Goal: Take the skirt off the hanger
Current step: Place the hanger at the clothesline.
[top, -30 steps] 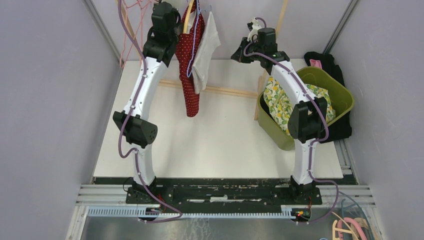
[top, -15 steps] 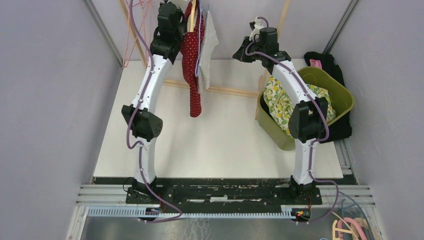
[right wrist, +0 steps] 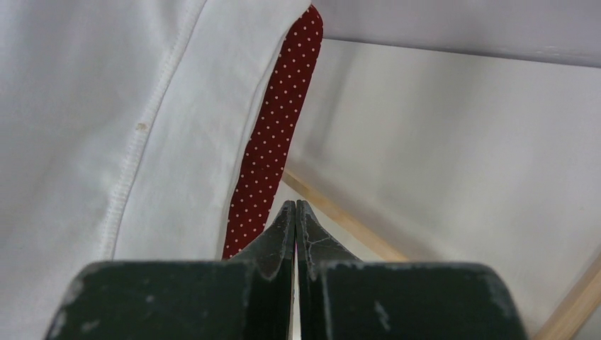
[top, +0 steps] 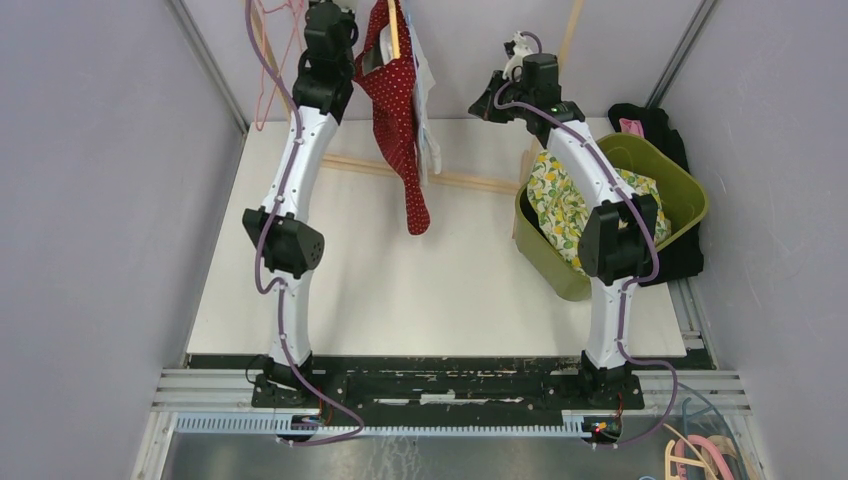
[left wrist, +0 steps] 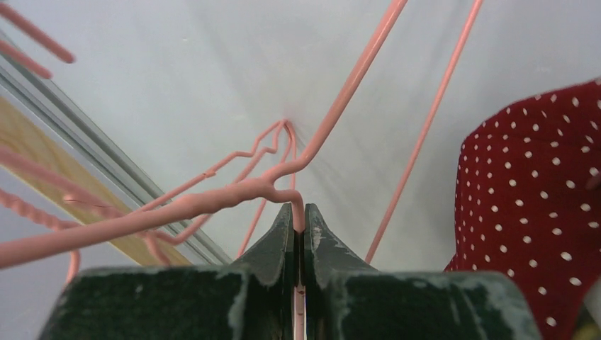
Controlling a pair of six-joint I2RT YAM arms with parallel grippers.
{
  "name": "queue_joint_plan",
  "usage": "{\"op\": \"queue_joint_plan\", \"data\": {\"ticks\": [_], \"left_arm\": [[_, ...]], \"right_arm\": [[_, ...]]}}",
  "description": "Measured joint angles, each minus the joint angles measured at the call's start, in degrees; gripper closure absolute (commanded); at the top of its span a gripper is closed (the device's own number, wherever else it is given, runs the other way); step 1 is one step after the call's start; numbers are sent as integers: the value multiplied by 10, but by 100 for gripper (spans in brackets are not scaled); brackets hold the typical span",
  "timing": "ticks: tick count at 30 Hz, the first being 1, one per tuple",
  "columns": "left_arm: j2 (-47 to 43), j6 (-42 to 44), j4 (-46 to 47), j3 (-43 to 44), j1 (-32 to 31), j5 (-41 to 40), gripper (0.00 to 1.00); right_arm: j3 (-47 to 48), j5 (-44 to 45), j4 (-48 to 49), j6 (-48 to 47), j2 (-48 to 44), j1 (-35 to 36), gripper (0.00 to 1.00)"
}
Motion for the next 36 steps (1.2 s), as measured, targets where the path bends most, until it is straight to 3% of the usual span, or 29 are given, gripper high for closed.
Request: {"op": "queue_joint_plan", "data": {"ticks": [10,27,32,36], "left_arm": [[19,-55,60,21,34,44,97],[24,-66,-6,15,27,98,96],[11,-65,-32,6,24,96,62],[6,-65,-56,-3,21,88,45]], "right_arm": [[7,3,5,2,0,-3,99],[7,9,12,15,0,-6,99],[7,9,16,15,0,-6,98],[7,9,18,15,0,-6,98]]}}
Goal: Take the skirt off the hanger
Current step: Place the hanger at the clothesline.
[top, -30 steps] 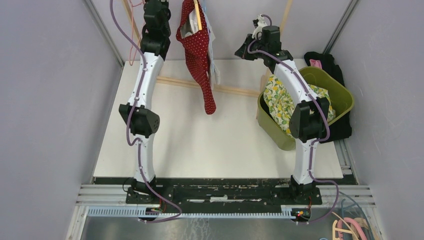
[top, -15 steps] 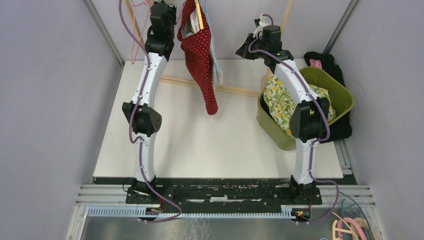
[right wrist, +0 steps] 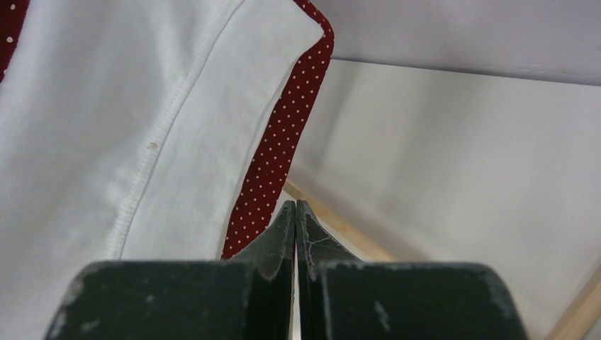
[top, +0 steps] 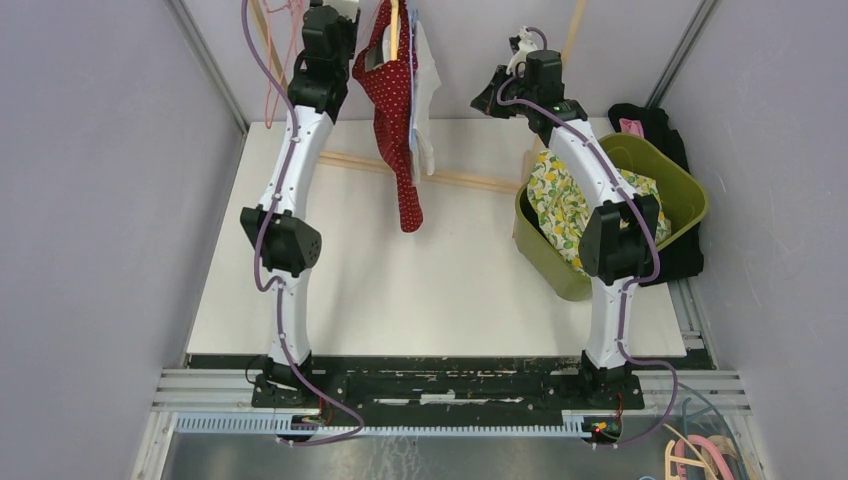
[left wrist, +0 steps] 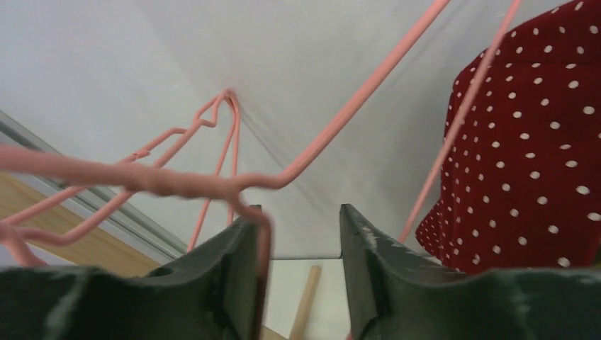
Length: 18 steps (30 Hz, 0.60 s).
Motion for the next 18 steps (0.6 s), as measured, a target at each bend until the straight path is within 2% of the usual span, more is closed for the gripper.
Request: {"op": "queue_joint_plan", "data": {"ticks": [4,6,11,18], "left_arm": [[-5,0,-7,0,-3,2,33],[-14,0,-10,0,-3,3,30],[-55,0,-17,-14,-3,14,26],[-152,0,-33,-80,2,25,23]], "right_arm": [[-2,0,2,0,0,0,98],[-4,0,4,0,0,0,98],[-11,-1,5,0,-1,1,98],[-17,-4,5,-1,-1,1,98]]}}
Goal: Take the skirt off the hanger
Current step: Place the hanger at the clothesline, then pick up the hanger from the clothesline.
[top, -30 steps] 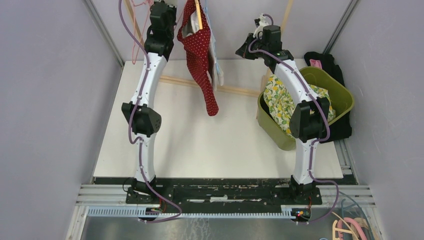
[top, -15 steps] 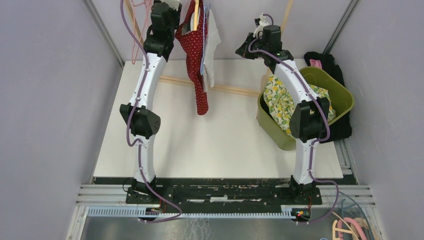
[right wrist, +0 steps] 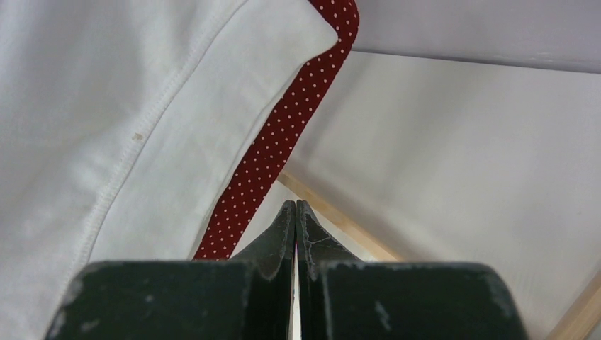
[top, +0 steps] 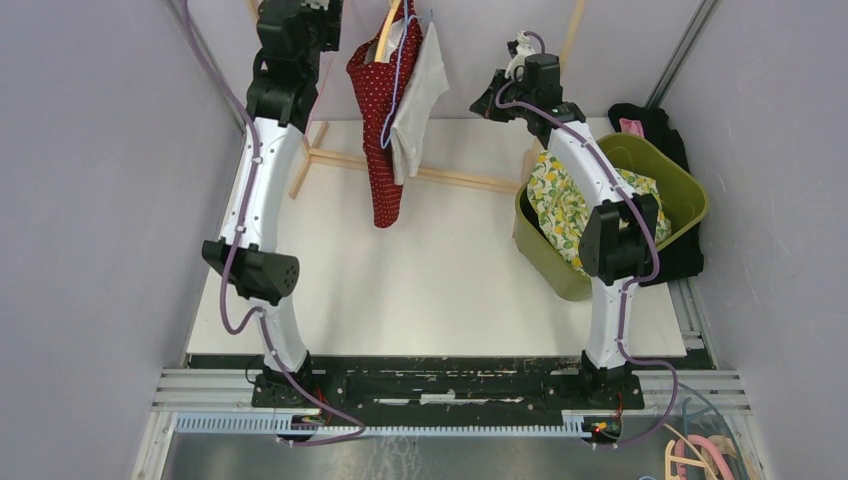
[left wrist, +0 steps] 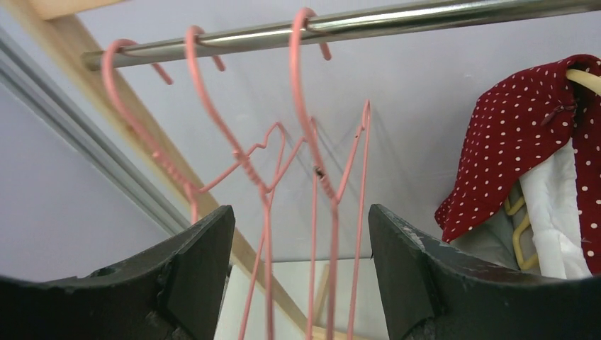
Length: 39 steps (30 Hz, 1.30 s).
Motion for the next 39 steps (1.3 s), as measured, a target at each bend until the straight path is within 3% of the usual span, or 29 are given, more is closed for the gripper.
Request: {"op": "queue_joint_plan", "data": {"ticks": [10,22,31,39], "left_arm": [[-115,-1,-31,-98,3,26,24],[-205,-75,-56,-146,3,174,28],[-182,-143,-35,-142,3,270,31],[-74,-195,-28,-78,2,323,32]], "right_arm": [[-13,-5,10,-2,0,0,98],[-57,-6,22,-5,-15,0,98],[-73,-9,39,-4,-22,1,98],[-74,-9,42,-5,-22,1,98]]}}
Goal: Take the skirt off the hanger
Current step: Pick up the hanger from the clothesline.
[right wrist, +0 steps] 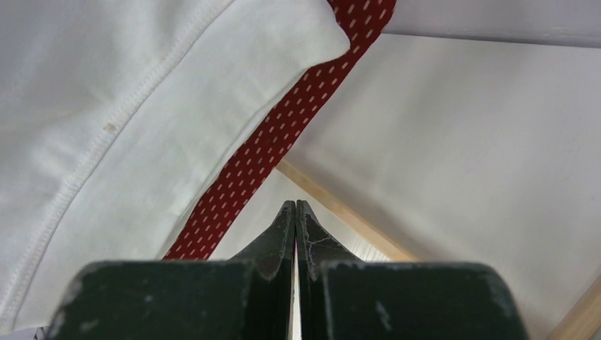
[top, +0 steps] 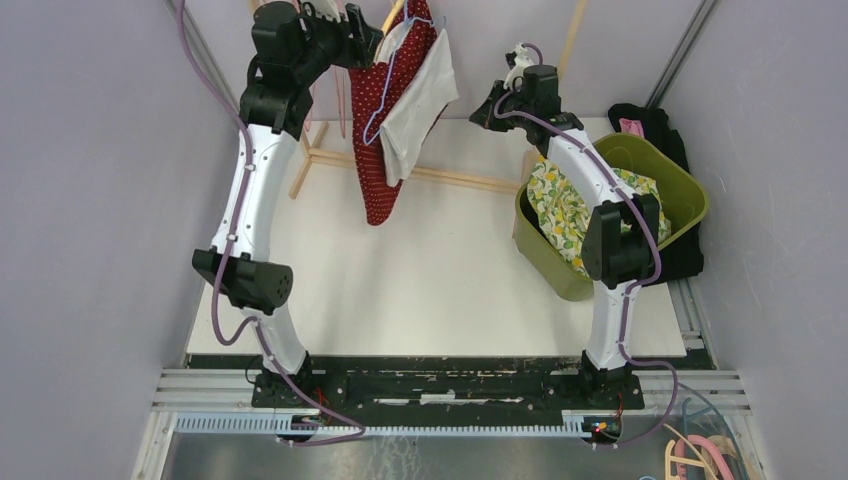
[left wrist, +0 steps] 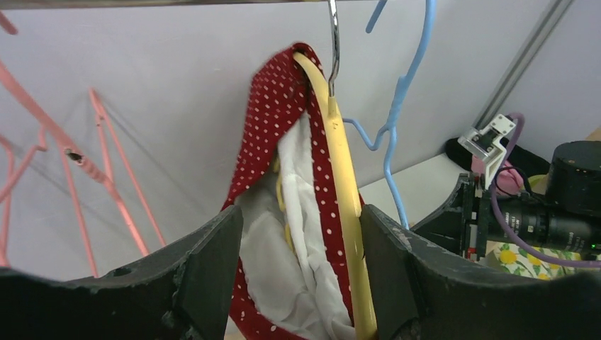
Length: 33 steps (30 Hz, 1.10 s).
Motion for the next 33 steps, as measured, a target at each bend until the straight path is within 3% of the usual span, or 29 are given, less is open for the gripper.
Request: {"op": "queue_joint_plan", "data": {"ticks": [17,27,33], "left_arm": [[33,-27,2,14,-13,39,32],[47,-26,5,17,-18,13,34],[81,-26,4,35,-28,-29,56]], "right_arm": [[-1,0,0,0,-1,0,98],[-1,0,0,0,-1,0,98],[-4,1,2,0,-3,0,98]]}}
